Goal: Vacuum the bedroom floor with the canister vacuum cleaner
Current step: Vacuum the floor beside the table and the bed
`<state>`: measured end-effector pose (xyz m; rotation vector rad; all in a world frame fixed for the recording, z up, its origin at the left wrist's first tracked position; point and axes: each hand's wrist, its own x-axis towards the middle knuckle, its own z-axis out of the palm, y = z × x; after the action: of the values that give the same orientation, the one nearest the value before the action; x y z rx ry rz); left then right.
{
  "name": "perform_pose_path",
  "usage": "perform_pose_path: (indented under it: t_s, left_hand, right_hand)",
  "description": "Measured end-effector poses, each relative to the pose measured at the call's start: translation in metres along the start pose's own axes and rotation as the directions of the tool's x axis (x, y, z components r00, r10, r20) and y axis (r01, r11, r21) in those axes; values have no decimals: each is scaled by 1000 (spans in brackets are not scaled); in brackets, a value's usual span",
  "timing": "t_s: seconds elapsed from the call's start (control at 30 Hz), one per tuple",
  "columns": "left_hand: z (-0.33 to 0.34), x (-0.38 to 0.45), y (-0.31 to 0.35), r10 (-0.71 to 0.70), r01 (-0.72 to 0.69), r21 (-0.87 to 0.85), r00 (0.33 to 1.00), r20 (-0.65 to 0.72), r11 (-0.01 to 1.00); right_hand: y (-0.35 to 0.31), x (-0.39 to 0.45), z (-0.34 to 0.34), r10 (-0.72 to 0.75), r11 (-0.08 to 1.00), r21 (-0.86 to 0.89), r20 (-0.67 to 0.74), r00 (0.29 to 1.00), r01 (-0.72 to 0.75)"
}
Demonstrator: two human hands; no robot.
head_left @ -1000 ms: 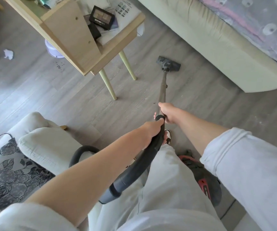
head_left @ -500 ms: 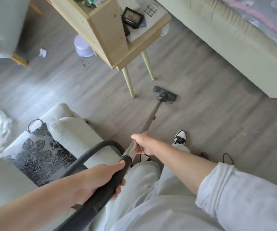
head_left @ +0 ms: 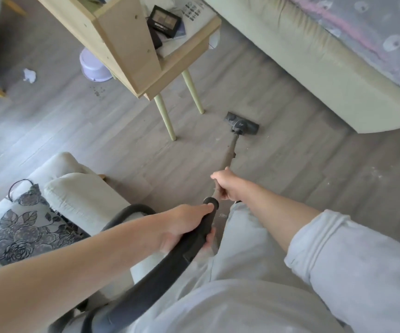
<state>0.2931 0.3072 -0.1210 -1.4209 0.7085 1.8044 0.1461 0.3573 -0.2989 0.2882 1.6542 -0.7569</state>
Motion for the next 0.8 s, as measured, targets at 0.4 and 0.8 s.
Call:
perform_pose_path:
  t_s: [0.4, 0.8]
  left_hand:
    - [-53, -59, 5, -82, 101, 370, 994, -68, 923]
    - [81, 74, 72, -18, -13, 298, 995, 100, 954]
  right_hand:
    - [23, -36, 39, 90, 985, 127, 167, 982, -112]
    - [2, 17, -122, 117, 938, 342, -180, 977, -49]
